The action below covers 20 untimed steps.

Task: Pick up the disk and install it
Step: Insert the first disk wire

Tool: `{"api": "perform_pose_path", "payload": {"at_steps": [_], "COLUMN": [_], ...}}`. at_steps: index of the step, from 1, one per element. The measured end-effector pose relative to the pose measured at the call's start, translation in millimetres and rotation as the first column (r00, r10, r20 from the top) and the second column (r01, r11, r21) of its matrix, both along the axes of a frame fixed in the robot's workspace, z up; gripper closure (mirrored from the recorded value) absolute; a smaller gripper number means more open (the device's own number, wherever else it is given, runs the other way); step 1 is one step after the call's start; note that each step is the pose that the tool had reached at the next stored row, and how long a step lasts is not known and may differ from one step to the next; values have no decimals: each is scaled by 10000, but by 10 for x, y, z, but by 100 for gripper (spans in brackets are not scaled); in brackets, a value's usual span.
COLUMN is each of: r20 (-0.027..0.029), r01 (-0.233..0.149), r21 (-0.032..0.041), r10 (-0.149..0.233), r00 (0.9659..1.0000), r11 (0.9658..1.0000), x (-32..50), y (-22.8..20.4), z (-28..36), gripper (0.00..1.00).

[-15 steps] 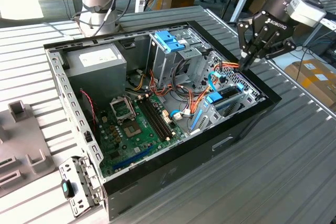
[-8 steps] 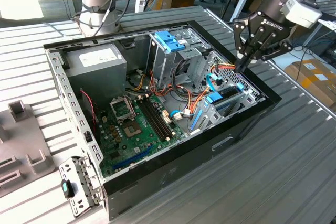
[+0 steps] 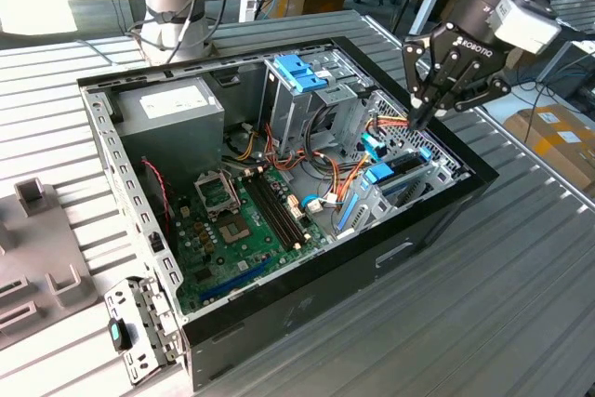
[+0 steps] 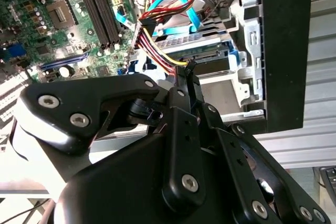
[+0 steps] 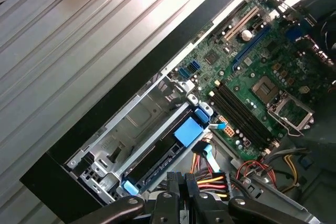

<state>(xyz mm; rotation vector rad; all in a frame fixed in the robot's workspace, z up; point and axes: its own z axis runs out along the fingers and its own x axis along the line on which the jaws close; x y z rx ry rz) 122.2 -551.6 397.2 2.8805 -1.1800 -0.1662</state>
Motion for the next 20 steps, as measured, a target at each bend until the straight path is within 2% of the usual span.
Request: {"api": "perform_pose_path", "payload": {"at_steps": [2, 5, 12, 14, 20], "r20": [3, 8, 13, 13, 13], "r01": [0, -1, -1, 0, 156], "r21": [-2, -1, -1, -2, 0], "r10": [0, 1, 1, 0, -156], "r00": [10000, 10000, 10000, 10000, 9999], "r11": [10000, 10000, 10000, 10000, 9999], "x": [-41, -155, -309, -336, -338], "y": [-5, -12, -20, -23, -25], "z": [1, 1, 1, 1, -6], "gripper": [83, 83, 83, 83, 83]}}
